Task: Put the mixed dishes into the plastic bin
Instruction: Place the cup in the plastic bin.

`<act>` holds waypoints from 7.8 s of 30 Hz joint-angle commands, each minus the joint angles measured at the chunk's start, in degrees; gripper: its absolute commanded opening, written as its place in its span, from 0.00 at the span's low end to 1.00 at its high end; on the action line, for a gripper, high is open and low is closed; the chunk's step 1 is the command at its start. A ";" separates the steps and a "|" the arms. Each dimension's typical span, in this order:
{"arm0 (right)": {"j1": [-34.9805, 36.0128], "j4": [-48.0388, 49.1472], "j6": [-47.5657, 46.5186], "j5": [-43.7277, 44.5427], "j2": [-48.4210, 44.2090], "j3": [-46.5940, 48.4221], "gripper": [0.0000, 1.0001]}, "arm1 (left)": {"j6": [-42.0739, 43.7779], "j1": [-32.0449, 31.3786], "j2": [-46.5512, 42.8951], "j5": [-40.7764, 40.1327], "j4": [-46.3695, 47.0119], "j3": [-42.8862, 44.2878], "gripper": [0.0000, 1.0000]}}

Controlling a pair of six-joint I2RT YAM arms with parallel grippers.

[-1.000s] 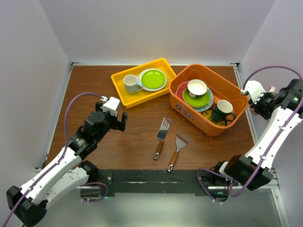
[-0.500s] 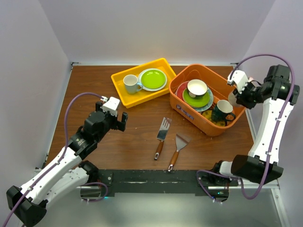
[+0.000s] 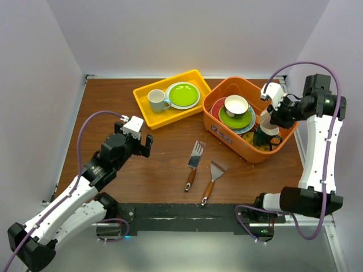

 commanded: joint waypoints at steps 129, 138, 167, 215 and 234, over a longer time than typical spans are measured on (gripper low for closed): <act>11.89 7.11 5.29 -1.63 2.93 -6.09 0.00 | 0.19 0.31 -1.57 0.64 2.38 0.11 1.00; 15.23 7.47 3.80 1.53 0.90 -12.16 0.00 | 0.19 0.31 -1.66 0.64 2.29 0.11 1.00; 17.43 12.57 5.91 6.28 -1.74 -18.34 0.00 | 0.19 0.40 -1.84 0.73 2.38 0.11 1.00; 3.01 29.97 20.50 10.15 16.90 -10.41 0.08 | 0.28 0.40 -2.10 0.73 2.55 0.02 1.00; 1.08 26.98 20.76 6.81 11.02 -10.24 0.60 | 0.19 0.31 -2.28 0.82 2.38 0.02 1.00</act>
